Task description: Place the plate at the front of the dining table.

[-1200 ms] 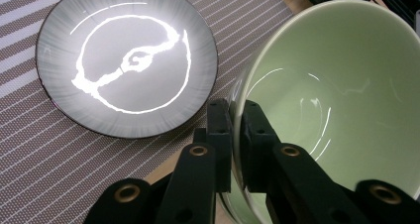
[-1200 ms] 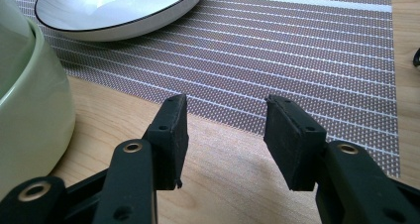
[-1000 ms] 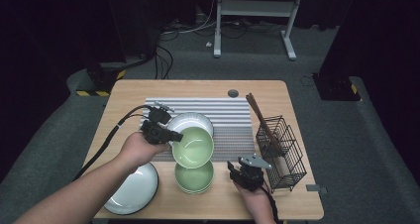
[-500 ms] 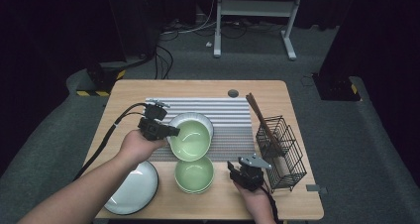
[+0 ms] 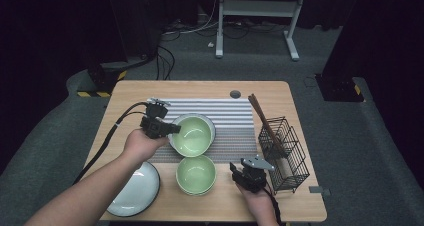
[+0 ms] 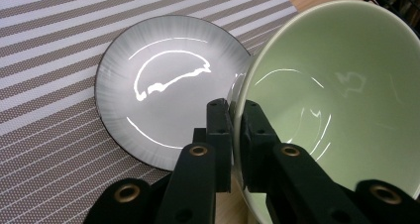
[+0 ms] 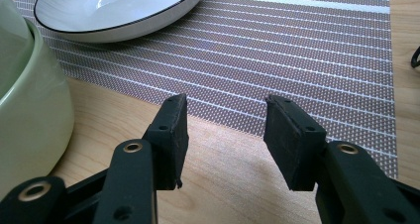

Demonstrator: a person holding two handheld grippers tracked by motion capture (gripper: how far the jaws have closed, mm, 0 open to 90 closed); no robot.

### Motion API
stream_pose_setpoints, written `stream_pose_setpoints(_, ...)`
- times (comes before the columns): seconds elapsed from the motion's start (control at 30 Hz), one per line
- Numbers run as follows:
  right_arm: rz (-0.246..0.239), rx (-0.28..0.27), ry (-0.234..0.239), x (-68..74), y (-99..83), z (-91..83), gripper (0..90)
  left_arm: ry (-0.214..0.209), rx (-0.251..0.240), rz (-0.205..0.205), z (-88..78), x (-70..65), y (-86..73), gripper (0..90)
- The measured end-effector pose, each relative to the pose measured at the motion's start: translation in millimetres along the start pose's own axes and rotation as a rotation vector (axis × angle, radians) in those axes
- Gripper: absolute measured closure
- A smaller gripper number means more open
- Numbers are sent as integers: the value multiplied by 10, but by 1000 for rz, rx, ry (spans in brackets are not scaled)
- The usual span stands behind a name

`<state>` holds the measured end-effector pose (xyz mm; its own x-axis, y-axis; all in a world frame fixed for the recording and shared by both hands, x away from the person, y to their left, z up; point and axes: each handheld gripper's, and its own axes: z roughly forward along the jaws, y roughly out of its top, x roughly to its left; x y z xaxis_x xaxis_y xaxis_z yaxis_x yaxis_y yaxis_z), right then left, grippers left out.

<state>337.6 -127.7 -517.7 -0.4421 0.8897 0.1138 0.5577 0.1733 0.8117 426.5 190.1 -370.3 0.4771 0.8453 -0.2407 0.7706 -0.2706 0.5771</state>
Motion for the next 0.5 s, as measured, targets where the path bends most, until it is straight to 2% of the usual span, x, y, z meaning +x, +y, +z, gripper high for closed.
stream_pose_setpoints(0.27,-1,2,0,2,-1,2,514,23,-10,-24,73,96,-11,845)
stream_pose_setpoints(0.5,0,2,-1,1,-1,2,515,26,-13,-52,137,169,6,845)
